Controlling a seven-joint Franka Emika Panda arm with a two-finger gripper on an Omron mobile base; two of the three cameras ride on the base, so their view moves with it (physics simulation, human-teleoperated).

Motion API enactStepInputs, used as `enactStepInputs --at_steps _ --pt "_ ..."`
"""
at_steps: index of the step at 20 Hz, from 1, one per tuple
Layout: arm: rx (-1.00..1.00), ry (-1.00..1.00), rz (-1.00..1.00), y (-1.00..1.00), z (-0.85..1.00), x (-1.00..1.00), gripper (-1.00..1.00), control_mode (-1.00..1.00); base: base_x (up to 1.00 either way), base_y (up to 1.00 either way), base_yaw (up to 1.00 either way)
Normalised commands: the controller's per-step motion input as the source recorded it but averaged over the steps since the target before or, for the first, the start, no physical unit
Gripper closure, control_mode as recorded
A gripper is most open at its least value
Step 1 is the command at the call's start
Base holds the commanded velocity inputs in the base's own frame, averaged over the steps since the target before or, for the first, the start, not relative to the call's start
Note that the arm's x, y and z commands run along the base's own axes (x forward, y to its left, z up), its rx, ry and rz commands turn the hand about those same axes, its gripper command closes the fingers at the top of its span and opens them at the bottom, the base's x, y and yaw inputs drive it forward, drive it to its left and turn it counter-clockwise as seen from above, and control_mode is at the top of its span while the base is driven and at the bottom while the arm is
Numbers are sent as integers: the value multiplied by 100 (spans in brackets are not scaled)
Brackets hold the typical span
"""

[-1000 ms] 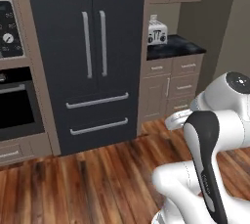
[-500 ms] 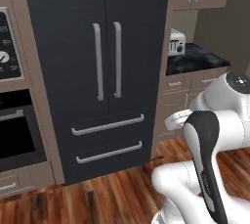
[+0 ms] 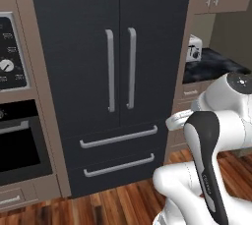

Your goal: Retrieve the fish from the fridge and place it on the saucepan with marinade on the stove.

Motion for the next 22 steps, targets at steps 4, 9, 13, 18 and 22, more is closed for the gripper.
enactStepInputs --at_steps 4,9,13,18,22 --pt "0 0 0 0 0 0 -100 100 0 6 22" --pt "0 0 0 0 0 0 -100 100 13 0 14" --pt "0 0 0 0 0 0 -100 100 0 0 0" --pt "0 0 0 0 0 0 -100 -100 0 0 0" --pt "0 0 -4 -7 0 28 -100 -100 0 0 0"
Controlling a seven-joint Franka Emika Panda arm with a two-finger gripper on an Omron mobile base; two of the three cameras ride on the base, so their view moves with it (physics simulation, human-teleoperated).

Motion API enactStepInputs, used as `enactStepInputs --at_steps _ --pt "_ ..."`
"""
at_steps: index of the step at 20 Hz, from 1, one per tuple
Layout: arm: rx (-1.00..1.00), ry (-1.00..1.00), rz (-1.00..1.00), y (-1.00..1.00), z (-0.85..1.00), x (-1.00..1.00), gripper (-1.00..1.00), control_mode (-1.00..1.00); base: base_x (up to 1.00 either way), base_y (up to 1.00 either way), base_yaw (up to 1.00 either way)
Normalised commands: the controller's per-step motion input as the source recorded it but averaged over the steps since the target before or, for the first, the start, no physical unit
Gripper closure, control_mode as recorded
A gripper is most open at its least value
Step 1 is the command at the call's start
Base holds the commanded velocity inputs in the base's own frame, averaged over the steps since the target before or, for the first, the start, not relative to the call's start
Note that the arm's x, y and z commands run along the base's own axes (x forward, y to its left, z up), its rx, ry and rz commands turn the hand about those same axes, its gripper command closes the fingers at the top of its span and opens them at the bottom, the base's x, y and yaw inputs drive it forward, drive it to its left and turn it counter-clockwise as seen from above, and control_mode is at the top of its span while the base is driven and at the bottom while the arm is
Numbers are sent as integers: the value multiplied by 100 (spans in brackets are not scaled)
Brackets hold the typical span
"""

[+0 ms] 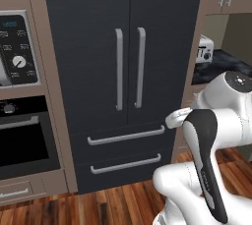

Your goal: Retrieve the fish from the fridge and place it on the saucepan with marinade on the stove.

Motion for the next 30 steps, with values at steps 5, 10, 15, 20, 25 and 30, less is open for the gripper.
enactStepInputs --at_steps 5,10,15,20,25,30 --pt "0 0 -9 -22 0 52 -100 -100 0 0 0" --pt "0 -2 -5 -16 0 80 -100 -100 0 0 0" --pt "0 -16 0 0 0 81 -100 -100 0 0 0" --pt "0 -16 0 0 5 69 -100 -100 0 0 0" --pt "0 -18 0 0 8 55 -100 -100 0 0 0" --pt "0 -15 0 0 11 67 -100 -100 0 0 0"
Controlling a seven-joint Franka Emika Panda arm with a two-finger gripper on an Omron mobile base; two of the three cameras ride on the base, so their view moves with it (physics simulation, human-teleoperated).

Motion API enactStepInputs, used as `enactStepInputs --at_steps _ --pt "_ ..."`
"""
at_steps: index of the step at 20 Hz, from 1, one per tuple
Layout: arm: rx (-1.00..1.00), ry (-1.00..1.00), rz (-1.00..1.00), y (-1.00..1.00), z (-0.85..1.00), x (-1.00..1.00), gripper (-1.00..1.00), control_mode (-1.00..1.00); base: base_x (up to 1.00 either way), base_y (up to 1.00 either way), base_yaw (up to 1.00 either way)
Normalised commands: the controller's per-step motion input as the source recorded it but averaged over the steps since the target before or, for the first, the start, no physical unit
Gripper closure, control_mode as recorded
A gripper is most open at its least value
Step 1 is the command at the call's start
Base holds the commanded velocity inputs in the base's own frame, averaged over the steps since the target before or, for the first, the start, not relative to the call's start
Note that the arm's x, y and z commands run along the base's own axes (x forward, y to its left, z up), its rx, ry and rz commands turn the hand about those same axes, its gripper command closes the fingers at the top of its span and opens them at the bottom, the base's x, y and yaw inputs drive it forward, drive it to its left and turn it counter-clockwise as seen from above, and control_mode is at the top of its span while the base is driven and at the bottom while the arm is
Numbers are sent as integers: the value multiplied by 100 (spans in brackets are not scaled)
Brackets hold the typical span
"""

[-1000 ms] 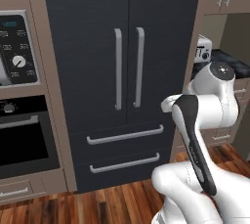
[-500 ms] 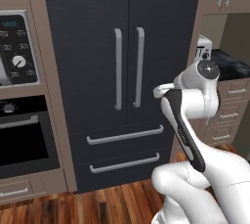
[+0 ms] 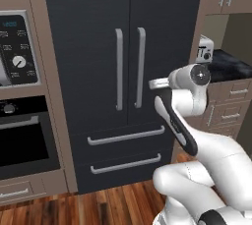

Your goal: Retrieve the fish from the fridge and place it on the saucepan with marinade on the stove.

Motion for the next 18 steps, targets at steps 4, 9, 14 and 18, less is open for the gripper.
enactStepInputs --at_steps 4,9,14,18 --pt "0 -15 0 0 11 70 -100 -100 0 0 0" --pt "0 -11 0 0 4 77 -100 -100 0 0 0" --pt "0 -2 0 0 0 86 -100 -100 0 0 0" --pt "0 0 0 0 0 94 -100 -100 0 0 0"
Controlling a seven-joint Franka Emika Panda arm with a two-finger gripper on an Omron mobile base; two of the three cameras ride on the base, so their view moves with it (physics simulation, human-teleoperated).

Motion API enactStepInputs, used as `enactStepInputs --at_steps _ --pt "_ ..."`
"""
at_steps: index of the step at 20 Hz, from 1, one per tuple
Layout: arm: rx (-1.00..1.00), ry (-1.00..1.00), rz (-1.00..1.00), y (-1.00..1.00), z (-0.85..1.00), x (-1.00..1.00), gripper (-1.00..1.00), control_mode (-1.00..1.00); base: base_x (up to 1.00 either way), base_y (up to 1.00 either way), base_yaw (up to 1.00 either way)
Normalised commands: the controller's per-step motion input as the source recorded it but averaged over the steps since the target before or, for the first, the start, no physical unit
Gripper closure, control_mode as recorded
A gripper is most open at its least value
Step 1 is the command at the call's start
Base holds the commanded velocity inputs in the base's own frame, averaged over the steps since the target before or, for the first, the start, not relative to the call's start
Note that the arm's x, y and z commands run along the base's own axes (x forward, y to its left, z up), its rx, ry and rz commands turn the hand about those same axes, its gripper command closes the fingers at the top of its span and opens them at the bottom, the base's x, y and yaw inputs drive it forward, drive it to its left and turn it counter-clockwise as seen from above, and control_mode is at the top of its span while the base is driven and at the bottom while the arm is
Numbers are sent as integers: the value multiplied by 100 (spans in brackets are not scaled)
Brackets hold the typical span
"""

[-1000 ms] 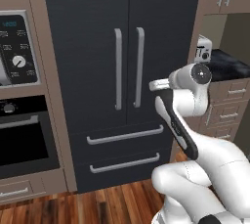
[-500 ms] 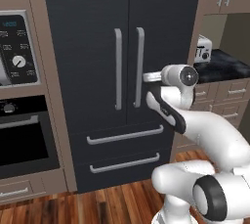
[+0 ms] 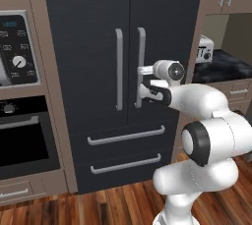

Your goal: Retrieve the fish from the fridge and place it on the saucepan with marinade on the stove.

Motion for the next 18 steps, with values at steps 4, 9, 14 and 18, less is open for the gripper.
enactStepInputs --at_steps 4,9,14,18 --pt "0 0 0 0 0 97 -100 -100 0 0 0" --pt "0 0 0 0 0 99 -100 -100 0 0 0" --pt "0 0 0 0 0 97 -100 -100 0 0 0" --pt "0 0 0 0 0 99 -100 -100 0 0 0"
